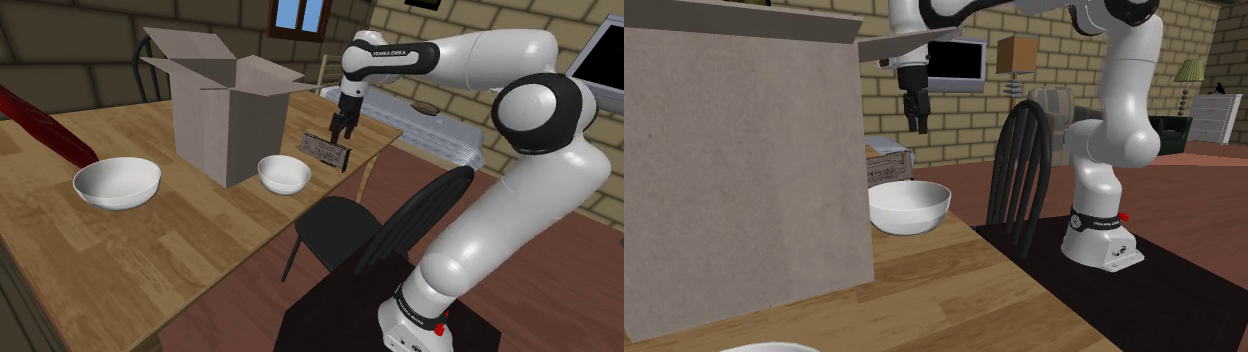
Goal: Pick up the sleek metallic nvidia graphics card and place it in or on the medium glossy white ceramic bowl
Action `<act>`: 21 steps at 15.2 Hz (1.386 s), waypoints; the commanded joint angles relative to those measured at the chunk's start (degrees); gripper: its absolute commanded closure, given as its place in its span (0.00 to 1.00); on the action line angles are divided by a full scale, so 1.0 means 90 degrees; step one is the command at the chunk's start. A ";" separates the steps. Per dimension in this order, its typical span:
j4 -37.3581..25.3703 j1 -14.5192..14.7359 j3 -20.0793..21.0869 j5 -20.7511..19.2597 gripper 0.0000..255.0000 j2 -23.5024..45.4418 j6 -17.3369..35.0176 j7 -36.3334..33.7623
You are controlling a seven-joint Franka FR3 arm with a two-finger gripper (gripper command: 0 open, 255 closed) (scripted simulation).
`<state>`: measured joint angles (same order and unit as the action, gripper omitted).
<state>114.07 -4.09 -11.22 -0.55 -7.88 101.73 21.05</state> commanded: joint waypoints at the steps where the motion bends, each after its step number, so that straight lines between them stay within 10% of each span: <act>1: -0.0424 -0.0050 -0.0100 0.0045 0.00 0.0494 0.0011 0.0245; 11: -0.3029 -0.0504 -0.0321 0.0445 0.00 0.3111 -0.0265 0.1261; 21: -0.2384 -0.0489 -0.0306 0.0453 0.00 0.3115 0.0382 0.1271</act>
<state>92.41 -8.50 -13.98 3.53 20.17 104.97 32.50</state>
